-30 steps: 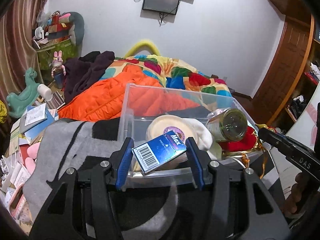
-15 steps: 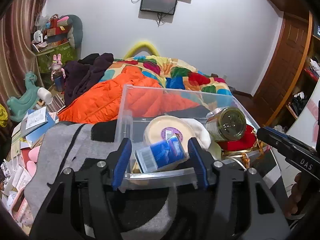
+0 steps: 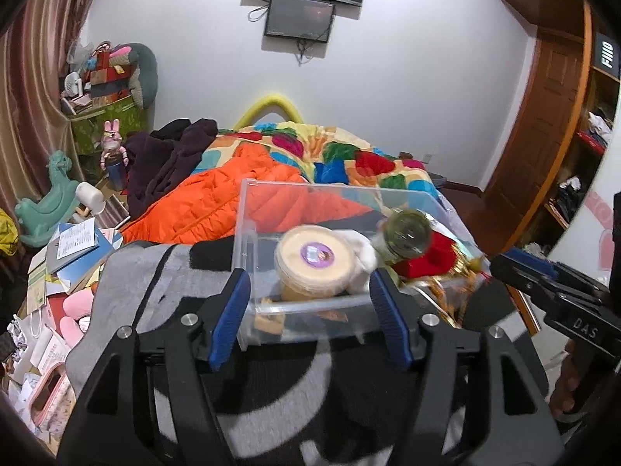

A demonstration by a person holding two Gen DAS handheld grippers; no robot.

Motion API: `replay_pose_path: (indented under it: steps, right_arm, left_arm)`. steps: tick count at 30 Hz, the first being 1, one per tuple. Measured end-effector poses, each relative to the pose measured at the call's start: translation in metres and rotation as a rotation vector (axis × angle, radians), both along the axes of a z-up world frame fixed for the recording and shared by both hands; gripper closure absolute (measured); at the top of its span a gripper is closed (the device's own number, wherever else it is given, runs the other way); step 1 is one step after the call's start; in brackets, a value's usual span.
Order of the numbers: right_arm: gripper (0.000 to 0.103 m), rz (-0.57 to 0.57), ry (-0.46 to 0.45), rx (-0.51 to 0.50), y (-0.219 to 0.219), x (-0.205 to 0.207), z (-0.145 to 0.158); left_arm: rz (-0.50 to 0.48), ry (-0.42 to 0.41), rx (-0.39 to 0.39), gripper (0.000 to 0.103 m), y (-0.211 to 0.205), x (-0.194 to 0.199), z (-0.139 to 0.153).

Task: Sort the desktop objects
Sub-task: 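Lower the card box and gourd into the clear box and open both tools, then grasp the pink round container with the left tool while the right grasps the domino tile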

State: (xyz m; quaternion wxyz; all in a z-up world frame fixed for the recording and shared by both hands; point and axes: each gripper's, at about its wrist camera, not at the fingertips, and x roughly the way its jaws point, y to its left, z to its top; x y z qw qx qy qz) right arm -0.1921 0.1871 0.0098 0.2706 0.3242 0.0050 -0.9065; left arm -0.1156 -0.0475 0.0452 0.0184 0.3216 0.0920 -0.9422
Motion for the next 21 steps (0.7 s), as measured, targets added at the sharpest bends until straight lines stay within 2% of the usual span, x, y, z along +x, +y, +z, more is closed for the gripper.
replay_pose_path:
  steps: [8, 17, 21]
  right_arm:
    - [0.047, -0.017, 0.027, 0.041, 0.011, 0.034, 0.006]
    - [0.046, -0.04, 0.009, 0.073, 0.023, 0.061, -0.004]
    - [0.046, -0.047, -0.021, 0.075, 0.027, 0.069, -0.014]
  left_arm:
    - [-0.098, -0.047, 0.04, 0.036, 0.015, 0.047, -0.008]
    - [-0.227, -0.172, 0.011, 0.036, 0.052, 0.11, -0.041]
    - [-0.33, -0.276, 0.023, 0.035, 0.072, 0.141, -0.063]
